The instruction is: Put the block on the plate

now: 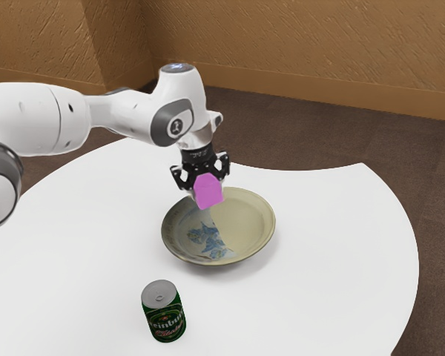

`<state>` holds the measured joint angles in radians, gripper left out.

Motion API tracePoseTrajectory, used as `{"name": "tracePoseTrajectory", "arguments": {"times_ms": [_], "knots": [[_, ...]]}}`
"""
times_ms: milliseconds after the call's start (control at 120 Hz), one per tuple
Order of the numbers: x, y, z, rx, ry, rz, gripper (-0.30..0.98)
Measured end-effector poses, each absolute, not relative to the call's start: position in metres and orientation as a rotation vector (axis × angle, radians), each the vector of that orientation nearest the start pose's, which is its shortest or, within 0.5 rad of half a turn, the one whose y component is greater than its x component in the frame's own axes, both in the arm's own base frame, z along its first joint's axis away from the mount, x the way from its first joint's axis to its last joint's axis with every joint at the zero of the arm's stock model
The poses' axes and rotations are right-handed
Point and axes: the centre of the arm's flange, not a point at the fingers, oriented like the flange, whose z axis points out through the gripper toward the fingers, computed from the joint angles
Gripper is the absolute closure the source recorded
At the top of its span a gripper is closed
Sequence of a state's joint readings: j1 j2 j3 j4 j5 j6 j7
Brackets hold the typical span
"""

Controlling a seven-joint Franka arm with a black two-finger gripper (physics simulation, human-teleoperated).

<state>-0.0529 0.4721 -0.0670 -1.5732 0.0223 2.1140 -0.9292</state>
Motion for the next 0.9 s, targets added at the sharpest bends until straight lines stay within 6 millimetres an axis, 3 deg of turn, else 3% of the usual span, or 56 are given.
{"name": "tracePoseTrajectory", "arguments": {"times_ms": [92, 217, 400, 575, 792, 900], "knots": [[0.678, -0.09, 0.359, -2.905, -1.28, -0.045, 0.28], [0.674, -0.095, 0.346, -2.863, -1.355, -0.016, 0.26], [0.67, -0.099, 0.364, -2.836, -1.439, -0.053, 0.12], [0.659, -0.108, 0.413, -2.842, -1.475, -0.118, 0.05], [0.648, -0.05, 0.473, -2.844, -1.374, -0.193, 0.02], [0.635, -0.036, 0.506, -2.883, -1.22, -0.227, 0.01]]}}
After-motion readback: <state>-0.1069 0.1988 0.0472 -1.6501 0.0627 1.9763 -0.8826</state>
